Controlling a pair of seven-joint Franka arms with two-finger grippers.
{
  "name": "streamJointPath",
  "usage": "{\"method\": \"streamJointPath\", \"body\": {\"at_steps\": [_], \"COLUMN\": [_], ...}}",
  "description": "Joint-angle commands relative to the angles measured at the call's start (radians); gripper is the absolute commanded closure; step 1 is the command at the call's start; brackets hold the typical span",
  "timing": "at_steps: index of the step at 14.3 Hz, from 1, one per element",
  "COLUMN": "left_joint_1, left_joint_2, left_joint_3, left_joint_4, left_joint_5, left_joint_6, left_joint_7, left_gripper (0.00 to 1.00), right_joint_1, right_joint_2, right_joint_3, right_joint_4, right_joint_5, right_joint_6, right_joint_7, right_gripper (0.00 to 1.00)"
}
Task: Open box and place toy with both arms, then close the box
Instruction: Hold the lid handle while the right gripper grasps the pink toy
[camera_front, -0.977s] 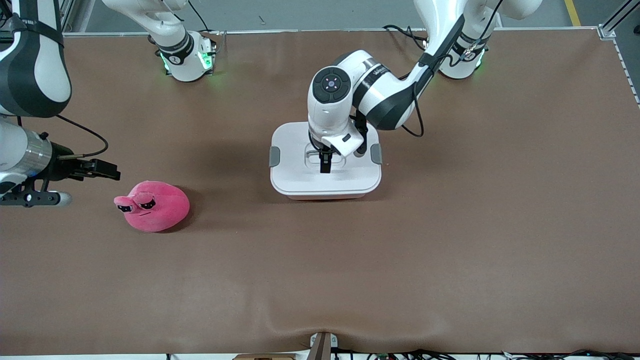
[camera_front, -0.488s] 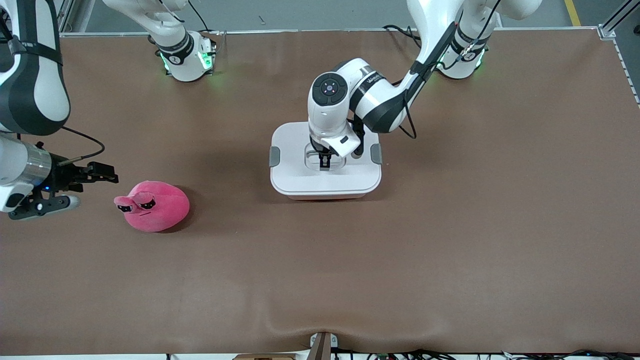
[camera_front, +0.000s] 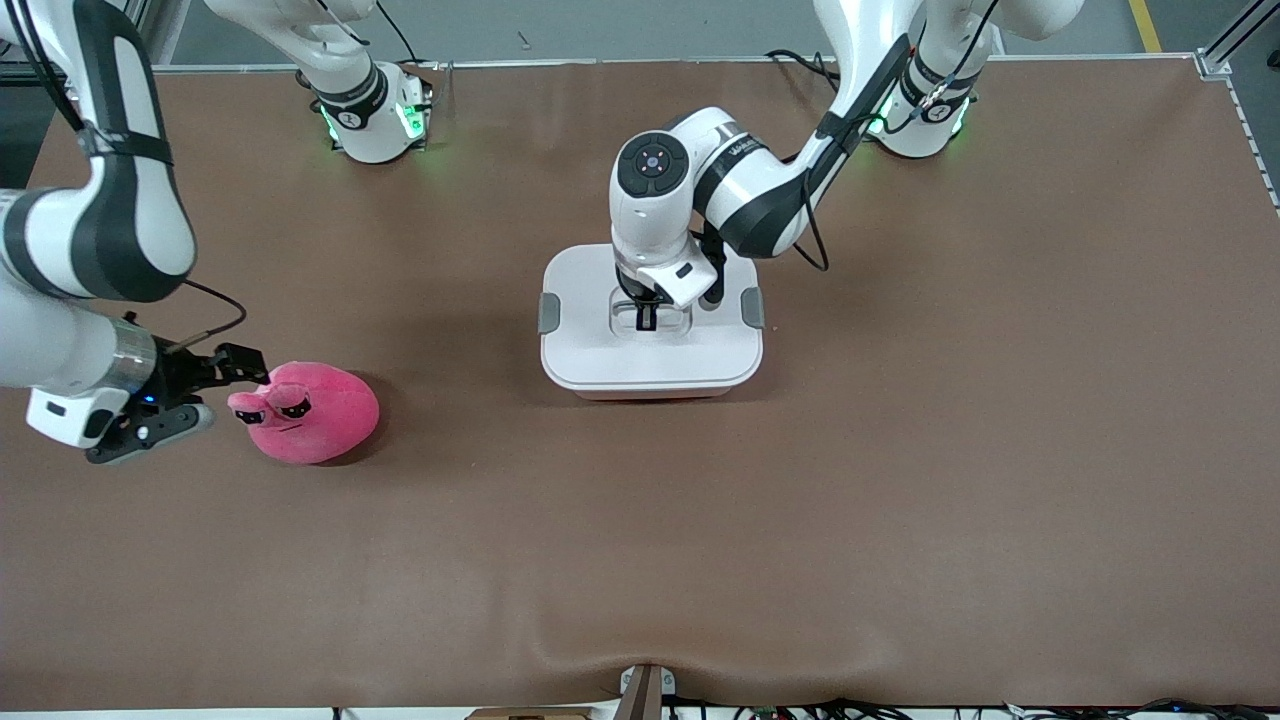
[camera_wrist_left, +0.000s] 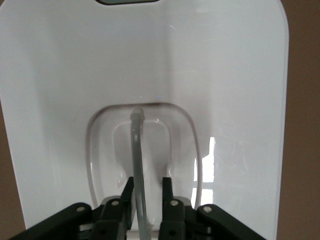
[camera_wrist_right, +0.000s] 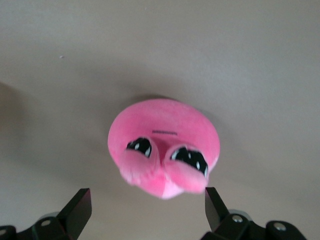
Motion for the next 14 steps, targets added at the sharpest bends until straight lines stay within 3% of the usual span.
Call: {"method": "streamJointPath", "body": {"at_steps": [1,5,14], "left_joint_1": [-0.008,-0.008,-0.025], "left_joint_2": [-0.025,-0.038,-0.088], "left_joint_3": [0.008,0.007,0.007], "left_joint_4": [-0.02,-0.018,-0.017], "left_joint_5": [0.024,0.024,0.024], "left_joint_6": [-0.004,-0.004,-0.045], "left_joint_7": [-0.028,-0.051,-0.059], "left_gripper": [1.0,1.0,1.0], "right_joint_1": [0.032,0.058,0.058], "right_joint_2": [-0.011,-0.012,-0.019], "right_joint_3": [0.0,0.0,0.0], "right_joint_4": [-0.096,-0.188,-0.229], "right_joint_5": [-0.001,-0.004,-0.011], "right_joint_6": [0.119,0.228,0.215], "right_joint_7": [-0.015,-0.015,-0.013], "right_gripper": [0.0,0.0,0.0]}}
